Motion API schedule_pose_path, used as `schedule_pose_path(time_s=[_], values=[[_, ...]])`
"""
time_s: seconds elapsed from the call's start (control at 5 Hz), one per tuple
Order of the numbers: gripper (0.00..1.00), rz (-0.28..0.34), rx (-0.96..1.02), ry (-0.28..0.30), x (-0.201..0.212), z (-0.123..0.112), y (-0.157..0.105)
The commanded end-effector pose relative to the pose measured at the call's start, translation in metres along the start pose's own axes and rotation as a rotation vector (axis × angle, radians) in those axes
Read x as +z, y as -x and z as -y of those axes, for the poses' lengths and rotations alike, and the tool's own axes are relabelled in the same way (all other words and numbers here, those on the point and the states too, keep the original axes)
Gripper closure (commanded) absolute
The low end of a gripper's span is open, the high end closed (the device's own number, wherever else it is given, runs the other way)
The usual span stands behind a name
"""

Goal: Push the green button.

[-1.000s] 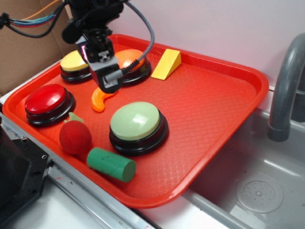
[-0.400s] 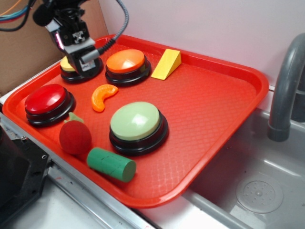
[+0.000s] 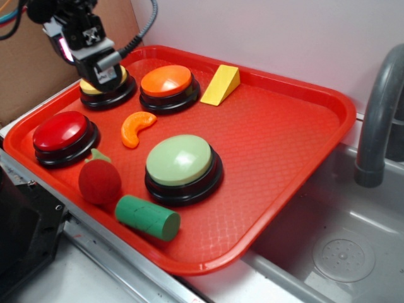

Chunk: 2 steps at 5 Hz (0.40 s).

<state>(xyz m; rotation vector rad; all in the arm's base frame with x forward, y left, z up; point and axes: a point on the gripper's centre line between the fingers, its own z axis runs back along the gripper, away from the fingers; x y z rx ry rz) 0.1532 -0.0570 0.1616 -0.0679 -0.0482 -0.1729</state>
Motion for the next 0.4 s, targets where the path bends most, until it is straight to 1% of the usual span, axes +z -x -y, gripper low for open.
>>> schedule_pose_path(time_s=[0.0, 0.2], values=[[0.0, 0.037, 0.033, -0.01, 0.0164, -0.0012, 0.0001], [0.0, 0.027, 0.041, -0.007, 0.0197, -0.0003, 0.0027]])
